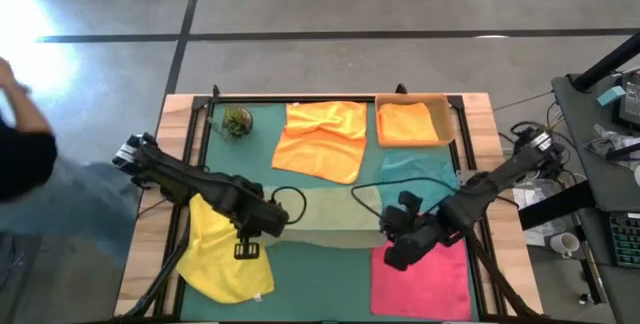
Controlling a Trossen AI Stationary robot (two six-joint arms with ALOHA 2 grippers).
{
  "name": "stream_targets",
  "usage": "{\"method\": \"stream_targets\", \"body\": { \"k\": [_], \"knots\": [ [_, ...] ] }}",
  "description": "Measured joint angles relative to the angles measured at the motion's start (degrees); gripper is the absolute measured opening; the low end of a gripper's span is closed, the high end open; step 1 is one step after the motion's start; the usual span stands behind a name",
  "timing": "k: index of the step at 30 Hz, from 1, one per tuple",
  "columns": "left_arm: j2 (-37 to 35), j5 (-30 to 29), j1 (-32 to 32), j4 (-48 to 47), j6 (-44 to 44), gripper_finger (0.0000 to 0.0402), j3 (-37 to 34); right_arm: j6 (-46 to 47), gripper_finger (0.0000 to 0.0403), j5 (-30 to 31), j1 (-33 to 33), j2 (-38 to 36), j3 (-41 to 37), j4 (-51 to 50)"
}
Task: Fold microfiber towels
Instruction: Fold the light green microfiber towel
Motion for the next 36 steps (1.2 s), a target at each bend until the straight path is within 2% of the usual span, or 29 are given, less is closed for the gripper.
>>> {"method": "stream_targets", "body": {
  "k": [8, 12, 19, 25, 31, 36],
  "knots": [
    [2.3, -1.9, 1.2, 1.8, 0.0, 0.0, -8.9, 1.6, 0.0008, 0.1, -1.3, 1.5, -9.2, 8.0],
    [2.7, -5.3, 3.2, 3.3, -0.6, 0.0, -11.5, 1.5, 0.0008, 0.7, -3.7, 1.4, -11.5, 8.8],
    [3.1, -11.9, 8.3, 3.8, 1.3, 0.0, -12.3, -2.2, 0.0008, 1.1, -10.3, 1.4, -12.6, 8.5],
    [3.1, -12.4, 12.7, 6.4, 4.0, 0.0, -12.3, -2.6, 0.0008, 1.1, -16.2, 1.4, -12.7, 8.2],
    [3.0, -12.9, 15.2, 8.1, 6.8, 0.0, -12.9, -2.6, 0.0008, -2.2, -19.0, 1.6, -12.4, 8.2],
    [3.0, -17.4, 15.8, 10.1, 10.0, 0.0, -13.1, -2.1, 0.0008, -2.0, -19.9, 1.9, -12.4, 8.3]
  ]
}}
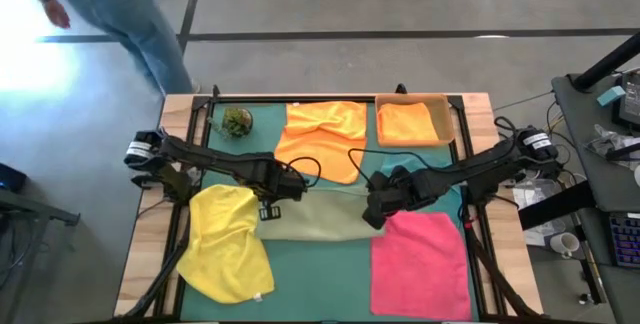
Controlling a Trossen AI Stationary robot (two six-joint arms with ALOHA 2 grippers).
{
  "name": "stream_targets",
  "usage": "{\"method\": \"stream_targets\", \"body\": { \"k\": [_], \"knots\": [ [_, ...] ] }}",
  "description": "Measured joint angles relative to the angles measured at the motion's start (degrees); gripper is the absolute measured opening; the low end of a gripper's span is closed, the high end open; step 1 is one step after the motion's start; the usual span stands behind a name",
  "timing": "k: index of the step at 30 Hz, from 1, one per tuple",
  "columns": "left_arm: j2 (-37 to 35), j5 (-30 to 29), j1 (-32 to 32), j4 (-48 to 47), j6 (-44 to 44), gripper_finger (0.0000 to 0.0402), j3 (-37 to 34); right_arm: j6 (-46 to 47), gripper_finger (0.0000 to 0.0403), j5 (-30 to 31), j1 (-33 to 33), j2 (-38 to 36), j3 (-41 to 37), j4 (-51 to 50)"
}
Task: Fold microfiber towels
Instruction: Fold the light green microfiber towel
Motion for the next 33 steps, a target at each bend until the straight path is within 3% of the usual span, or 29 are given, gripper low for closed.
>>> {"method": "stream_targets", "body": {
  "k": [5, 15, 20, 27, 33],
  "knots": [
    [0.0, -0.7, 0.7, 1.1, 1.3, 0.0017, 0.2, 0.0, 0.0008, 0.4, -1.4, 0.0, 0.0, -0.1],
    [0.0, -0.6, 1.0, 0.7, 1.1, 0.0114, 0.1, -0.6, 0.0015, 1.0, -4.0, 0.0, 0.0, -1.7],
    [0.0, 0.9, 1.0, 0.7, -0.3, 0.0141, 0.3, -0.7, 0.0055, 0.9, -5.6, 0.0, 0.0, -2.5],
    [0.0, 7.4, -0.4, 1.2, -4.7, 0.0143, 0.3, -5.9, 0.013, 0.4, -7.5, -1.8, 0.2, -4.5],
    [0.0, 8.8, -5.1, 11.4, -8.0, 0.0143, -0.7, -11.6, 0.0146, -8.0, -7.5, -5.9, 0.9, -1.8]
  ]
}}
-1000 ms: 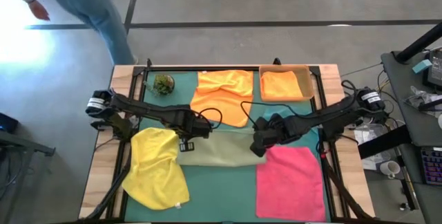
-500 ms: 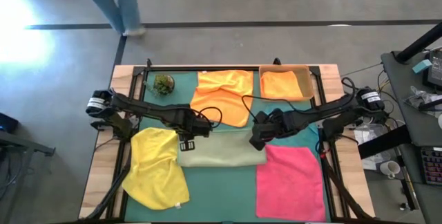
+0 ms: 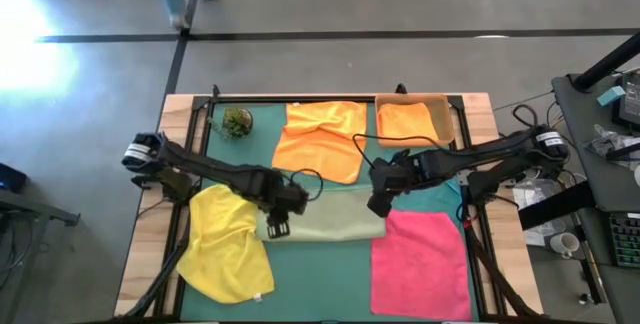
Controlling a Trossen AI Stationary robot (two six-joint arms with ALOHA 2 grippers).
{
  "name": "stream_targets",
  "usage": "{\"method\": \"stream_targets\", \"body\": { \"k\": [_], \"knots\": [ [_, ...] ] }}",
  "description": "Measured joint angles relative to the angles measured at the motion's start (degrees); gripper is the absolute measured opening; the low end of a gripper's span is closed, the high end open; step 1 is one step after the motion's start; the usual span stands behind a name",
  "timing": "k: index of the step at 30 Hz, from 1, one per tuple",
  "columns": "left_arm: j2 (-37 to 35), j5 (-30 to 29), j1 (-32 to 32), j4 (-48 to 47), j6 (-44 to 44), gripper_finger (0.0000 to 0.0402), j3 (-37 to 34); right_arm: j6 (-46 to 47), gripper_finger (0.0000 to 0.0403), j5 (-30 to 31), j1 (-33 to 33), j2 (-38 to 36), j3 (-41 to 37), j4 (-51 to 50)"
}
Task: Fold microfiber towels
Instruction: Fold the light green microfiber towel
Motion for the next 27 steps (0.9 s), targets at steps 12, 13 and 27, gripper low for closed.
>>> {"method": "stream_targets", "body": {
  "k": [12, 13, 27],
  "knots": [
    [-0.1, 3.8, -6.6, 6.8, -11.1, 0.0144, -5.1, 1.2, 0.0121, -7.0, 2.4, 0.4, -0.7, 3.3],
    [-0.1, 4.2, -7.5, 6.8, -12.8, 0.0144, -5.5, 1.1, 0.0121, -6.9, 2.4, 0.5, -0.7, 3.3],
    [-1.0, 5.0, -20.9, 9.0, -49.2, 0.0144, -6.8, -7.0, 0.0155, -5.2, 2.3, 1.2, -0.8, 3.4]
  ]
}}
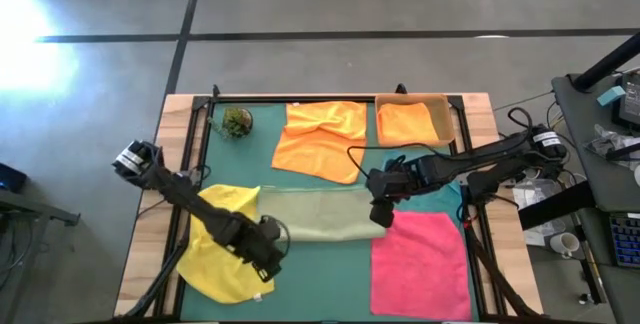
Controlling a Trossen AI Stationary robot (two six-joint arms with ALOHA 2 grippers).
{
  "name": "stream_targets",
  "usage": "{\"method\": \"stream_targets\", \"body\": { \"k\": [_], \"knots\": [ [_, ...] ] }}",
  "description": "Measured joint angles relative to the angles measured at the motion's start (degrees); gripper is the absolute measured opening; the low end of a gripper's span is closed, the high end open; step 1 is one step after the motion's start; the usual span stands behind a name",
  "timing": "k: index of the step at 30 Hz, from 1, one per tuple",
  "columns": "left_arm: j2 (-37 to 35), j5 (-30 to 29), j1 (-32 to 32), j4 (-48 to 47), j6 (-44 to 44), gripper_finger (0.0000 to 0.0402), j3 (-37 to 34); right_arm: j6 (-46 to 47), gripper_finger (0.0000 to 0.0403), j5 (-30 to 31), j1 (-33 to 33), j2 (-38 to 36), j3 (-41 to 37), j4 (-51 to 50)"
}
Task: Fold microfiber towels
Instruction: Fold the light green microfiber towel
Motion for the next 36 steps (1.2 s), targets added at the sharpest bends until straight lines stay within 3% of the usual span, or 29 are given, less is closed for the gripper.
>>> {"method": "stream_targets", "body": {
  "k": [9, 12, 17, 19, 22, 30, 36],
  "knots": [
    [-0.8, -10.7, -8.2, 10.3, -22.8, 0.0144, -0.2, -7.8, 0.0176, -0.5, -0.2, 0.0, 1.7, -5.3],
    [-1.7, -19.1, -10.7, 10.2, -30.6, 0.0144, -0.2, -11.0, 0.0178, -0.5, -0.7, 0.0, 3.1, -8.9],
    [-2.8, -39.9, -14.3, 9.3, -46.4, 0.0144, -0.7, -13.9, 0.0178, -0.6, -1.6, -0.1, 4.6, -10.9],
    [-2.4, -44.4, -14.8, 8.3, -53.0, 0.0144, -1.1, -15.0, 0.0178, -0.7, -1.9, -0.1, 5.1, -11.0],
    [-0.4, -45.0, -14.8, 8.9, -57.2, 0.0144, -1.1, -16.9, 0.0178, -1.8, -2.3, -0.1, 5.8, -10.9],
    [2.6, -43.9, -14.7, 10.0, -57.1, 0.0144, -1.0, -19.1, 0.0178, -2.0, -3.0, -0.1, 6.9, -10.9],
    [-1.1, -42.3, -14.4, 0.4, -56.8, 0.0144, -0.8, -19.8, 0.0178, -2.0, -3.3, -0.1, 7.3, -10.5]
  ]
}}
